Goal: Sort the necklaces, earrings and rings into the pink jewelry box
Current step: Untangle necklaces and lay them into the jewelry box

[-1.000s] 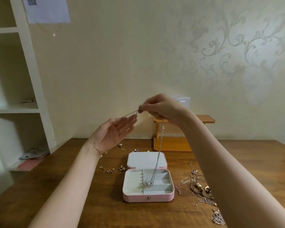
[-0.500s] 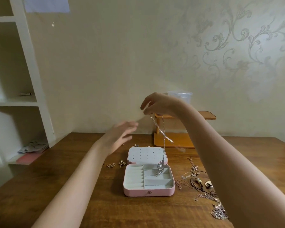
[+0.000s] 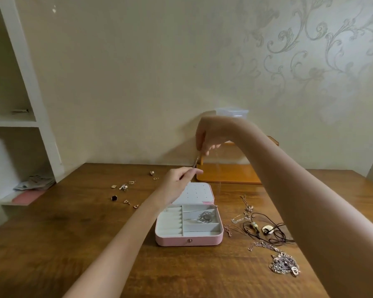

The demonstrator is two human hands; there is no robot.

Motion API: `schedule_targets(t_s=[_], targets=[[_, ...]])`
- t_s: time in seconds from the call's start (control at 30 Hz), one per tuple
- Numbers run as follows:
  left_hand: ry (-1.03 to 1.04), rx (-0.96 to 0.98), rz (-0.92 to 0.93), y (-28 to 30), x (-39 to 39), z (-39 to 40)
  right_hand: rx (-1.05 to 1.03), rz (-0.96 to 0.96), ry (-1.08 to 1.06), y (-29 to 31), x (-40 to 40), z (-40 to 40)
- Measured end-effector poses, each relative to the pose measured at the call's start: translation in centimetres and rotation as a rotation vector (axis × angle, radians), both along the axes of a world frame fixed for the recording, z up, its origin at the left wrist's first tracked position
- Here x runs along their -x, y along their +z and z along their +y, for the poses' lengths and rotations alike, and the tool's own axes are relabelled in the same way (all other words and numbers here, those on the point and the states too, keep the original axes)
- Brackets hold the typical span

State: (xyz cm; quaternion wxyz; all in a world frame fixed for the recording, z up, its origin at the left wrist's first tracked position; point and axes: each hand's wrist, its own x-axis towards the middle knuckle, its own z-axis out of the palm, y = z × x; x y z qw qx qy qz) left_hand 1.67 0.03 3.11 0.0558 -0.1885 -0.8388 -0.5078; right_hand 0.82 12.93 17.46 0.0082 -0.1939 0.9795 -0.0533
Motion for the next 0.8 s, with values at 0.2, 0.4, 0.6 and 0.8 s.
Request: schedule_targets(t_s=[0.2, 0.4, 0.6, 0.8], targets=[[-0.087, -0.118, -0.036, -0.3, -1.1, 2.3, 0.346, -0.032, 0.045, 0.8, -0.5, -0.5], [-0.262, -0.279, -0.239, -0.9, -1.1, 3.1, 0.363, 0.048, -0.017, 1.0, 0.0, 0.8], [-0.319, -0.187, -0.304, -1.7, -1.2, 2.8, -0.001, -0.114, -0.016, 1.4, 0.0, 1.1], [-0.337, -0.232, -0.362, -2.2, -1.3, 2.1, -0.321, -0.052, -0.119, 0.1, 0.5, 1.4]])
